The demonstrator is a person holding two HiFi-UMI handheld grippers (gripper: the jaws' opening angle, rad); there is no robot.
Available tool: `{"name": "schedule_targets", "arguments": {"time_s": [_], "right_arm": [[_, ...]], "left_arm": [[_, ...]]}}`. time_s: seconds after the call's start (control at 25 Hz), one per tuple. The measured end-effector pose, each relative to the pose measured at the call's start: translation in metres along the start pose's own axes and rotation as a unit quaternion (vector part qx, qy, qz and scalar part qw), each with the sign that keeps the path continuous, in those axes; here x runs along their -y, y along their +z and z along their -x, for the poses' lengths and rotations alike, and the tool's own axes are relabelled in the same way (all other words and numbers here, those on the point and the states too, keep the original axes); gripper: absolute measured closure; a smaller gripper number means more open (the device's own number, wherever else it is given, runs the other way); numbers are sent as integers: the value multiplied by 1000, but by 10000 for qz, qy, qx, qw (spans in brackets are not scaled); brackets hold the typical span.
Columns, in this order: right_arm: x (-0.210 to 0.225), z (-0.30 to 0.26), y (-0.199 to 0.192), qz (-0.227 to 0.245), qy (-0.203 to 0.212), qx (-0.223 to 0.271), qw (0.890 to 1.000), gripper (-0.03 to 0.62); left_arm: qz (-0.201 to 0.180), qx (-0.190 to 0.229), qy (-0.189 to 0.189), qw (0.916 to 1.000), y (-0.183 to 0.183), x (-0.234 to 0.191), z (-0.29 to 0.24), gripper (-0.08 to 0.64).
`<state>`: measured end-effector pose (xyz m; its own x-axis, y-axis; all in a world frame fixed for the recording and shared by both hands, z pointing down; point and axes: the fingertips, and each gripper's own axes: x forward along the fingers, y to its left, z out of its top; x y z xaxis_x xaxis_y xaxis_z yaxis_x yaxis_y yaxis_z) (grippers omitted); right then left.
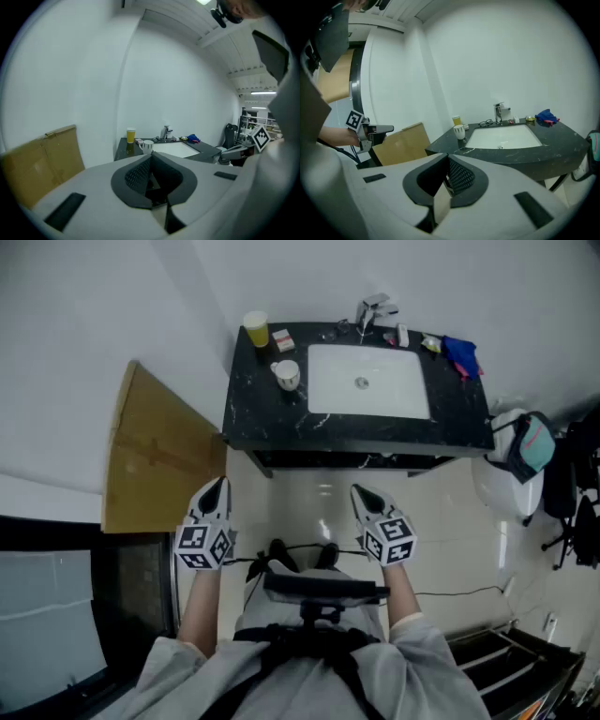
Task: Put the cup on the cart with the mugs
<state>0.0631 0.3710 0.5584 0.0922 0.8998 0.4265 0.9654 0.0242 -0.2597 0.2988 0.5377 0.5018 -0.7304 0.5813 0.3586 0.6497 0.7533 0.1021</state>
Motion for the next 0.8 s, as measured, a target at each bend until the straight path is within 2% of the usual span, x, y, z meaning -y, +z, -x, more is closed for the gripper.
{"name": "schedule_targets", "arguments": {"time_s": [0.28,0.6,0.8], "right_arm": [[13,-5,9,151,243,-14,9996,592],[13,-60,36,77,390,61,9992,592],[19,-104,62,202,394,282,9986,592]], "left_arm": [[-275,0,-153,9995,12,28,-12,557],[-312,4,-398,9987,29,9,-60,557],[-315,7,-634,9975,38,-3,-95,557]]}}
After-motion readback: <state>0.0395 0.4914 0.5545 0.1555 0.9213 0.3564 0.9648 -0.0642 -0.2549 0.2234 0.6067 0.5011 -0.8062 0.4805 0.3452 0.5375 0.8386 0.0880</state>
